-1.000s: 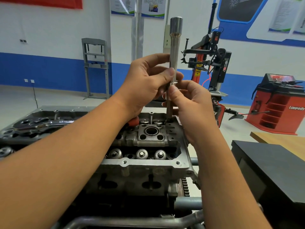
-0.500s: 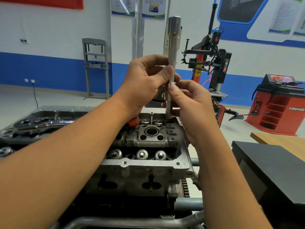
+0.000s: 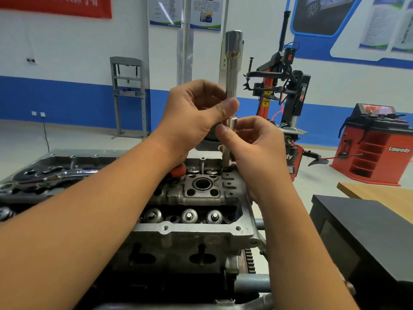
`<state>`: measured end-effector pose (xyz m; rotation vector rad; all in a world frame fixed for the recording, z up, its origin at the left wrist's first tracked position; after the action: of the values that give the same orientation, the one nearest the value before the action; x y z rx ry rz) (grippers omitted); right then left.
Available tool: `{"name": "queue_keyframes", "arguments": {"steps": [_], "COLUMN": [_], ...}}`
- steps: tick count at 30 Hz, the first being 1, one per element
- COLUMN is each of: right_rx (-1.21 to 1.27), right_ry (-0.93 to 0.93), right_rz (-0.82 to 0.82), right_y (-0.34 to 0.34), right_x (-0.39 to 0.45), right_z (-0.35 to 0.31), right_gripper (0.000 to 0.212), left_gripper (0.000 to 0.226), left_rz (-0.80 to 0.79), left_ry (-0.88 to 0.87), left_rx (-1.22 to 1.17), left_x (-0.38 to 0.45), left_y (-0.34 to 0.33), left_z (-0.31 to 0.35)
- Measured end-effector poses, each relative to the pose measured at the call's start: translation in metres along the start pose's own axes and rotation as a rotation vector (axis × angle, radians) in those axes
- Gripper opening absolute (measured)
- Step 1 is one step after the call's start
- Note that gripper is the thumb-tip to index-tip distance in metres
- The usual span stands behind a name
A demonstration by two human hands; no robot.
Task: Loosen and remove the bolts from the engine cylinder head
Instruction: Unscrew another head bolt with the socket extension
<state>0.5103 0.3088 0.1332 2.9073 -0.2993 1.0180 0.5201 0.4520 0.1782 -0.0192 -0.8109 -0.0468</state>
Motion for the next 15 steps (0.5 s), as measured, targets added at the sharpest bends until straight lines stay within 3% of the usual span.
{"name": "queue_keyframes", "arguments": {"steps": [4,7,10,12,15], "right_rx": [0.035,0.084,0.021,-0.029,-0.019], "right_ry": [0.008,-0.016,0.015,0.037,0.000], "right_rz": [-0.062,-0.128,-0.024,0.049,0.005], "right_y": [-0.0028,-0.0054,-0.0014,0.0002,-0.0029], "right_x": [-0.0004,-0.0008,-0.0012,-0.0017,-0.0020], "right_z": [-0.0001,-0.0019,-0.0027,-0.0029,-0.0043], "right_gripper": [0.007,0.016,0.017,0.020,0.012], "left_gripper": [0.016,0.019,0.004,0.011,0.011], "left_rz": [-0.067,-0.079,-0.030,-0.004,-0.081], "left_ry": [0.043,0.060,0.021,0.013,0.058], "left_rx": [-0.094,-0.117,-0.055,-0.009,-0.055], "left_x": [0.0001,-0.0012,-0.0009,-0.0008,-0.0007], "left_y": [-0.0017,-0.0024,-0.0006,0.0008,-0.0007], "left_z": [-0.0033,-0.0043,-0.0012,-0.0003,-0.0019]}}
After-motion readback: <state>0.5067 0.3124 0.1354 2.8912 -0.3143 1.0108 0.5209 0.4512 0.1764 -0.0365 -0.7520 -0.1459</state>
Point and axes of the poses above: each hand's wrist, its own x-axis towards the middle knuckle, its own y-axis out of the back of the hand, z = x × y, the point moved 3 cm from there along x, towards the middle knuckle, and after that the axes turned 2 degrees about z, right-handed, at the moved point
